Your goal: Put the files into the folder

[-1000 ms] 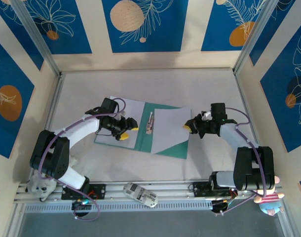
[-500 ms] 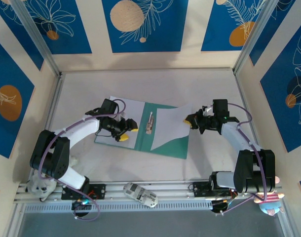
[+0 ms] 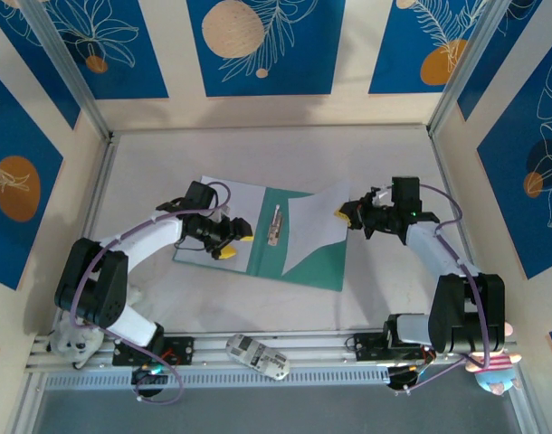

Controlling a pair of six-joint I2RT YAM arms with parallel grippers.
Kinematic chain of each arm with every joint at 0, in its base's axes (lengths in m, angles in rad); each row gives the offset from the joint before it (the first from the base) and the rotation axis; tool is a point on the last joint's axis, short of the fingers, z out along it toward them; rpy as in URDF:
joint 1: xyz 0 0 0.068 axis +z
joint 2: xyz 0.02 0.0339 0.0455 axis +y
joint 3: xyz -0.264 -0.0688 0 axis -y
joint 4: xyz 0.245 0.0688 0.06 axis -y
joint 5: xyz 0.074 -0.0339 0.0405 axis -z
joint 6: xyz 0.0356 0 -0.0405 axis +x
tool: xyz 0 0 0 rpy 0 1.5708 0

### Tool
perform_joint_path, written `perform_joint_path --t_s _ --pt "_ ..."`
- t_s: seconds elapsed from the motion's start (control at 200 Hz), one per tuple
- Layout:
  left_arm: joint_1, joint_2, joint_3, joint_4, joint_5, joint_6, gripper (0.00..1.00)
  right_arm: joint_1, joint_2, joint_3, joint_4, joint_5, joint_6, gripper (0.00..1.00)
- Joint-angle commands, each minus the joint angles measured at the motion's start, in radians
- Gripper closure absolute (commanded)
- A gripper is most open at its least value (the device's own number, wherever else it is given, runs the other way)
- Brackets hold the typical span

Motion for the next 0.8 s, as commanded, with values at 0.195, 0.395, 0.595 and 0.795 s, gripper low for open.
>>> perform_joint_path --t_s 0.195,0.395,0.595,0.795 --pt "0.013 -0.022 -0.012 0.006 0.024 -0.005 0.27 0.043 0.052 0.128 -0.017 -0.032 0.014 1.00" --pt "0.013 -0.022 -0.015 0.008 0.025 -0.005 0.27 0.119 0.123 0.318 -0.079 -0.008 0.002 1.00" --pt "0.013 -0.031 -0.015 0.000 0.019 -0.003 0.27 0.228 0.225 0.552 -0.148 0.016 -0.014 1.00" --pt "0.013 -0.050 -0.022 -0.020 0.002 0.008 0.27 0.260 0.227 0.555 -0.233 0.088 -0.106 1.00"
